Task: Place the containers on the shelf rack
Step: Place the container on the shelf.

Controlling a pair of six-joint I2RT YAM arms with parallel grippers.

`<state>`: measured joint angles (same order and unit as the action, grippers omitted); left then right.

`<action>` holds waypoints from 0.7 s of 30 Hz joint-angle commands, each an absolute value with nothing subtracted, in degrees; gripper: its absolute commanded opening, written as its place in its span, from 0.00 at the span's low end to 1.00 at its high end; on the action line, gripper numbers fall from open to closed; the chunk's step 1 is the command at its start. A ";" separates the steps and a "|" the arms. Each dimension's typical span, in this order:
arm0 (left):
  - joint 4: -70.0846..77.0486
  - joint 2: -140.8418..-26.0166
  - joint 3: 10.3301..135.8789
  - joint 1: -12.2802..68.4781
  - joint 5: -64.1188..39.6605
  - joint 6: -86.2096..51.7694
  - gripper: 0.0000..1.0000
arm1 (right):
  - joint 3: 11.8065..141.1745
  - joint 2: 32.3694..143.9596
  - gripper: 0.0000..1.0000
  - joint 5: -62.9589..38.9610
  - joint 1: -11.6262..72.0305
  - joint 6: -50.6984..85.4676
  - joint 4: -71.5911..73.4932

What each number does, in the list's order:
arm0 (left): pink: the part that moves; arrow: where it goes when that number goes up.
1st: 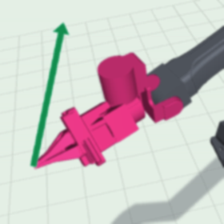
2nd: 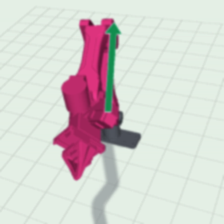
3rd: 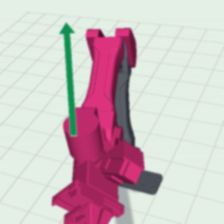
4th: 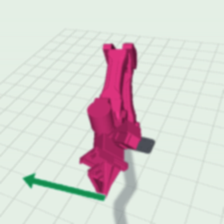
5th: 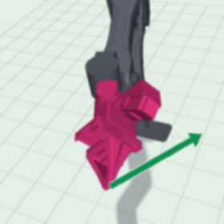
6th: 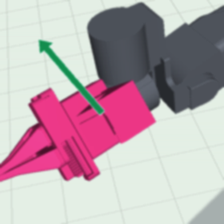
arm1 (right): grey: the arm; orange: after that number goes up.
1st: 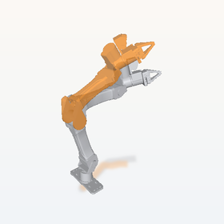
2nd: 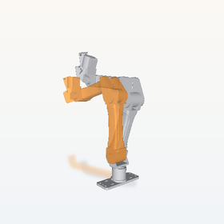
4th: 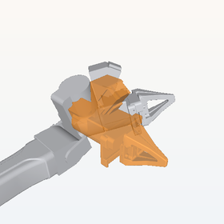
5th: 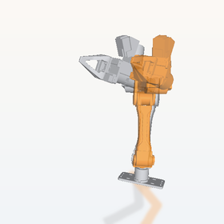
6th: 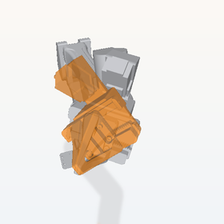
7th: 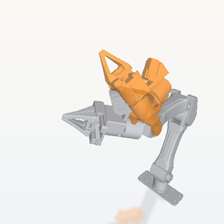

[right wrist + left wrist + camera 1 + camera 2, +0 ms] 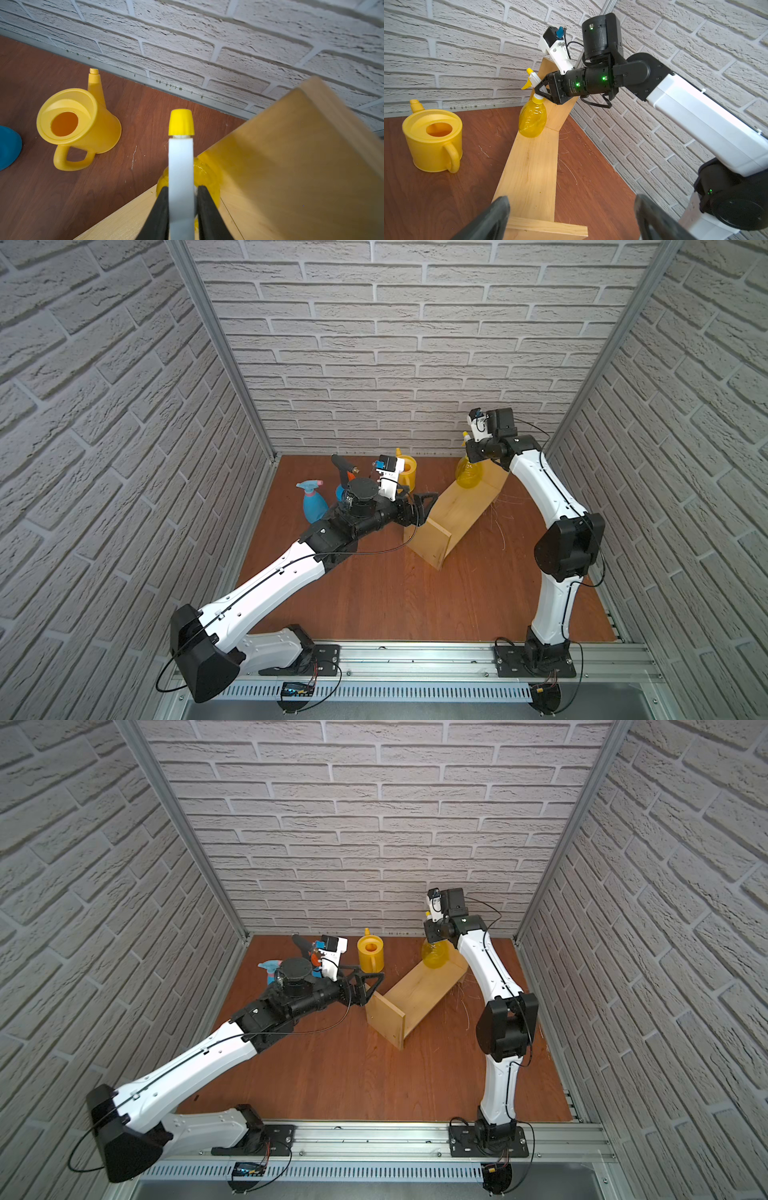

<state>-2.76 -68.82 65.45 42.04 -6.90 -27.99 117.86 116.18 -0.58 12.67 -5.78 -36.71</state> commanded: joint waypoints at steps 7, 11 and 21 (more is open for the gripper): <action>-1.74 -68.47 66.26 42.19 -5.90 -26.16 0.98 | 119.54 118.04 0.09 0.07 11.44 -2.97 -38.77; -1.71 -68.91 66.51 42.21 -6.05 -26.05 0.98 | 118.48 117.32 0.11 0.01 11.34 -2.36 -38.63; -1.80 -69.26 67.06 42.21 -6.55 -26.11 0.98 | 118.10 115.57 0.45 0.16 11.34 -0.66 -38.83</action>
